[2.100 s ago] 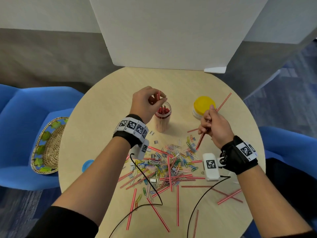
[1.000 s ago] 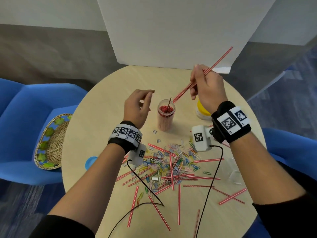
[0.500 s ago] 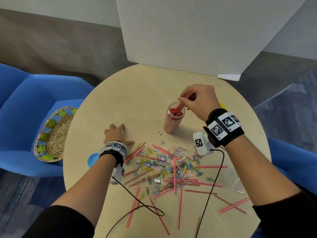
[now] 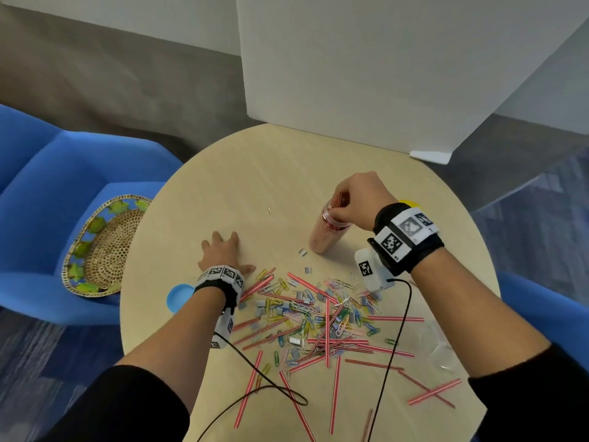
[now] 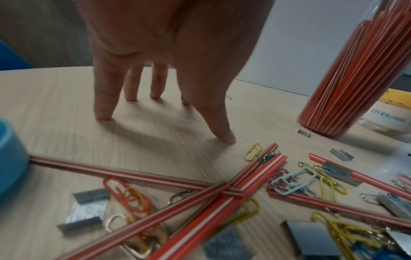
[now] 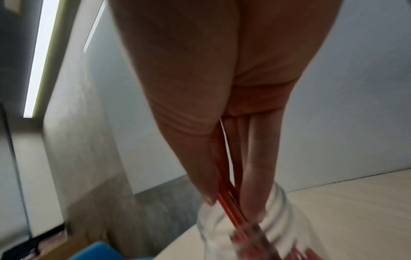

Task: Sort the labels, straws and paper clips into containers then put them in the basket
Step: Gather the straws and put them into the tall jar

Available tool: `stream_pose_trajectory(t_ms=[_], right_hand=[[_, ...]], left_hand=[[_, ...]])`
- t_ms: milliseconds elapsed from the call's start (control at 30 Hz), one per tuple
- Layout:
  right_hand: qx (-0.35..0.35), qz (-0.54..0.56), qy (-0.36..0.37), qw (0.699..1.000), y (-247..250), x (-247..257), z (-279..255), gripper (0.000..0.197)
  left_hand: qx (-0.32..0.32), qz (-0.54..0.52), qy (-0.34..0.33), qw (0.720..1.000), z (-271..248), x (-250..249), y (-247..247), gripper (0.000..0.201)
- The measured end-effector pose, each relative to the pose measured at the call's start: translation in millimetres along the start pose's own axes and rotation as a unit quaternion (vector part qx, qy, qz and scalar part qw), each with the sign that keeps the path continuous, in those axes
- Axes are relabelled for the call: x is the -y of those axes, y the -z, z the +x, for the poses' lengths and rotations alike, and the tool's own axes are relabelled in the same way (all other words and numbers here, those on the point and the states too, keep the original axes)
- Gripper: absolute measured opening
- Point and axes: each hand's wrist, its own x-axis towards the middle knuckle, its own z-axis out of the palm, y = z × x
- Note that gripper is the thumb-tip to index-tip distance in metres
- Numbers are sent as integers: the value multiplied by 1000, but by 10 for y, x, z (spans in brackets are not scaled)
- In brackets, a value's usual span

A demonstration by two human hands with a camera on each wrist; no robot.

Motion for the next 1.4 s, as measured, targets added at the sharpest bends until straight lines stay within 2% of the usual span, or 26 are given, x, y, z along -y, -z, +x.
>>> stream_pose_trajectory(t_ms=[67,100,333,500,633,733,800,933,1033,1167,1333,1400], right_hand=[[-24,25,-8,999,80,27,-33,4],[-34,28,-14,999,106,26,-47,6],[20,-71,-49,996,-60,242,24,8],[-22,20,-59,998,49,113,58,5],[-22,24,-40,999,101,65,-17,3],[-50,26,-63,996,76,78,-32,15],[-44,7,-70,997,15,133,-26,19],[-17,-29,-78,996,-87,208,-20,16],[-43,12,-83,996,-13,169,-41,13],[-66,57,-89,992,172,148,-90,18],[-41,14,-99,994,8,185,-59,24],[-54,9,-106,993,-15,190,-76,24]], left_hand=[[1,1,2,1000,1,11,-2,93],[1,3,0,1000,1,-4,-7,93],[4,0,-1,1000,28,20,-38,94],[7,-3,4,1000,37,24,-47,92],[4,-7,5,1000,36,20,-63,88],[4,-10,9,1000,43,17,-65,87],[5,-8,9,1000,45,19,-67,88],[2,-9,8,1000,43,19,-79,89],[0,-9,7,1000,49,18,-80,89],[1,-8,9,1000,42,22,-83,91],[0,-6,4,1000,37,24,-75,91],[6,-6,4,1000,28,19,-61,92]])
